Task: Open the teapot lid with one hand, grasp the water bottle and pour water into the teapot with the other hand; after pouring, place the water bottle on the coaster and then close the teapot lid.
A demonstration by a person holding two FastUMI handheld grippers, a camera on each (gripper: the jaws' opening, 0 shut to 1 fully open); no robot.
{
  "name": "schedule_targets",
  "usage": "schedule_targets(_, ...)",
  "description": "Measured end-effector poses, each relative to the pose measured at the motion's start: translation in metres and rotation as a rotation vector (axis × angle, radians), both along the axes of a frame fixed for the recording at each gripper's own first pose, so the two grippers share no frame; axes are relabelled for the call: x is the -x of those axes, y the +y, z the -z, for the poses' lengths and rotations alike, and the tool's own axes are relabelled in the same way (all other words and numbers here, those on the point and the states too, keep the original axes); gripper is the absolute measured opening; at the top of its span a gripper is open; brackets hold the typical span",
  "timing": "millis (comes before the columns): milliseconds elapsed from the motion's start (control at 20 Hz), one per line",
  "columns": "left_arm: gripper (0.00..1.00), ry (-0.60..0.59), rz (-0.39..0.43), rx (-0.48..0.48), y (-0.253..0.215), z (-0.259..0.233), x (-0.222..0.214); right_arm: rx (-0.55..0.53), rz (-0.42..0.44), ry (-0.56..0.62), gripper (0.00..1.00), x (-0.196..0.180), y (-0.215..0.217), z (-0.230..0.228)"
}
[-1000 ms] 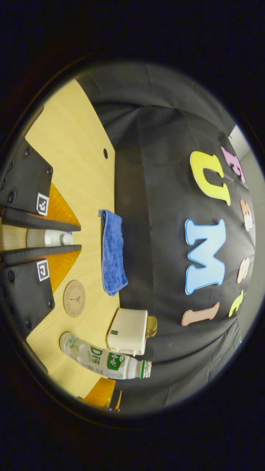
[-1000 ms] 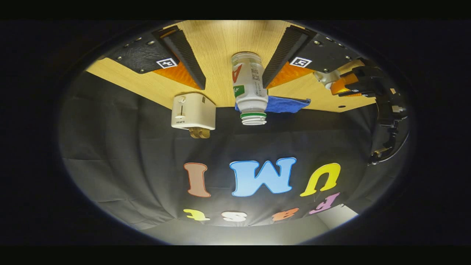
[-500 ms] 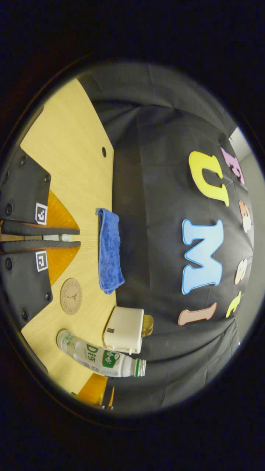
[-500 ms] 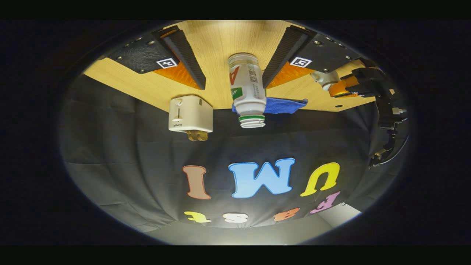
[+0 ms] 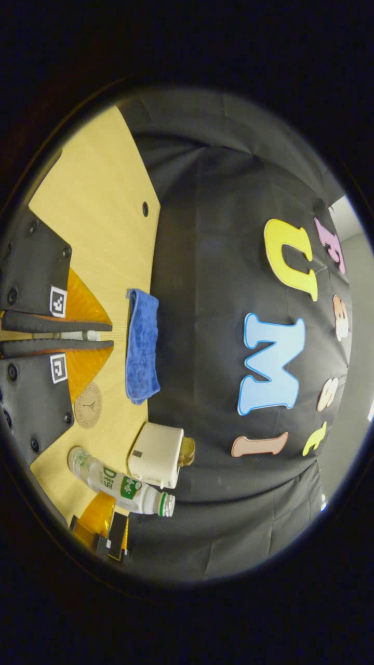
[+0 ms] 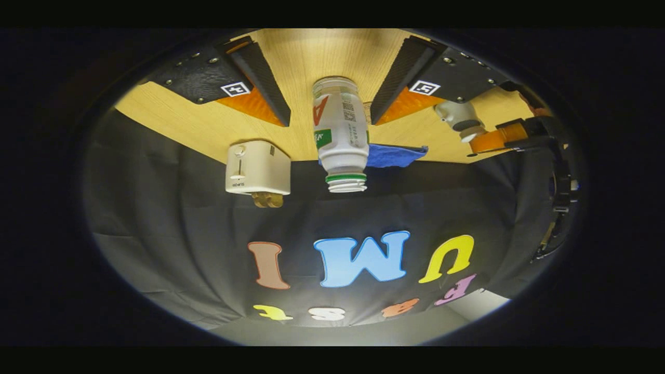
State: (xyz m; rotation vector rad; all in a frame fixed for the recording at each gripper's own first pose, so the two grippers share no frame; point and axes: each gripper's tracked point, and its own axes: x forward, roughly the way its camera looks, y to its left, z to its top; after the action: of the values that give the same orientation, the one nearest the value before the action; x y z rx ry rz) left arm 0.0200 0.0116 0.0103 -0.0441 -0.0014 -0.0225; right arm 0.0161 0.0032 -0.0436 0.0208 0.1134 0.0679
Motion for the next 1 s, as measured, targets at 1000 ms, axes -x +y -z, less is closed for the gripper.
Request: schedule_targets(1000,0.15,0.020,-0.048,0.013,0.040,0.006,0.019,0.072,-0.056,0.111,0.77,-0.032,0.012,0.033)
